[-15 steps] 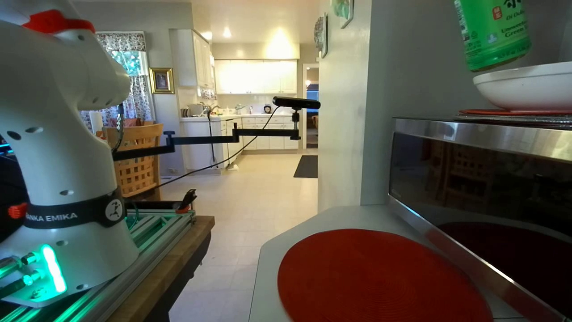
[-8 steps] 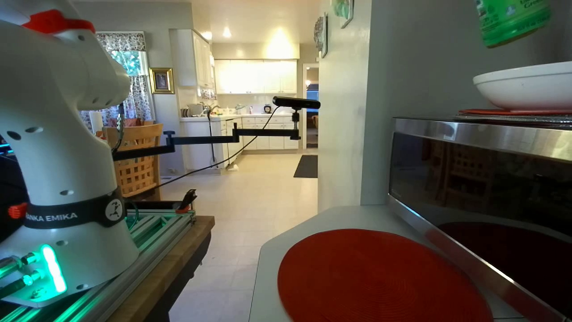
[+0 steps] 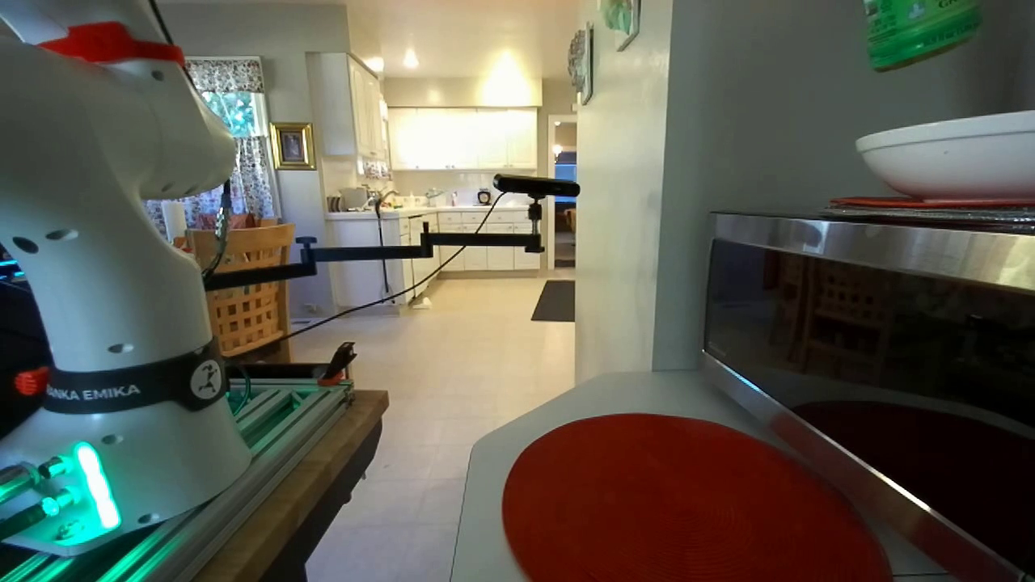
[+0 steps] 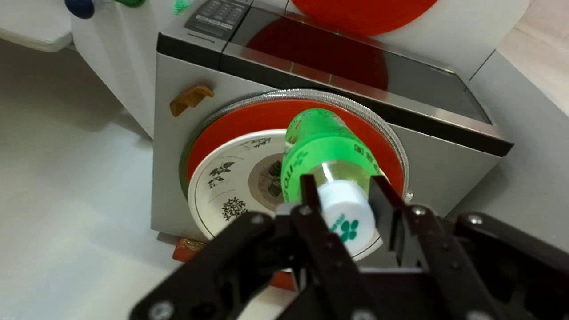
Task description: Pick up the red mat from the top of the microwave and put it on the counter, then pick up the bottle from the counter and put it on top of the microwave
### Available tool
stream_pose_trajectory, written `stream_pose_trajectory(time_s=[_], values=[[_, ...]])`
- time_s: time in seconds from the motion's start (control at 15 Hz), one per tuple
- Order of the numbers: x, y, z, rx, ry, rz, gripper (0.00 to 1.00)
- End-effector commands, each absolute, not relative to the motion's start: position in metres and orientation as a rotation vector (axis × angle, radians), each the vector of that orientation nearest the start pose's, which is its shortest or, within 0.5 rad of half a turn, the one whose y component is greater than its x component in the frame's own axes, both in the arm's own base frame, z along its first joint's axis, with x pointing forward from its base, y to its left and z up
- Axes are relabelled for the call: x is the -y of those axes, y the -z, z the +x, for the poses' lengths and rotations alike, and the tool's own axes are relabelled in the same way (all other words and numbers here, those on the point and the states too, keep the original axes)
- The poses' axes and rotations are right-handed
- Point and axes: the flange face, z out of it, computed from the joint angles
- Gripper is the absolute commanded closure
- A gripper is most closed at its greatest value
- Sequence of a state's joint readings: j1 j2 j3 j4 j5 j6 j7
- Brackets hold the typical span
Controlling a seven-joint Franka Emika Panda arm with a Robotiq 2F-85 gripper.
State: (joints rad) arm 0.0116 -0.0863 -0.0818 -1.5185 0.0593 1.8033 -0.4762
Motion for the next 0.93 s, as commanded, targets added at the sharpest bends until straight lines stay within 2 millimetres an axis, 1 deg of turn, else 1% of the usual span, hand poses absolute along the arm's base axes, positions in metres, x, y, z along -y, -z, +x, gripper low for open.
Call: stream_pose_trajectory(time_s=[0.0,0.33,0.6,0.87], values=[[0.037,-0.731,0.571,0.569,0.548,-3.025,0.91],[0.029,-0.733,0.599,0.519,0.54,-3.031,0.91],[0.019,-0.719,0.623,0.49,0.544,-3.036,0.91],[0.012,-0.706,0.642,0.451,0.53,-3.039,0.91]])
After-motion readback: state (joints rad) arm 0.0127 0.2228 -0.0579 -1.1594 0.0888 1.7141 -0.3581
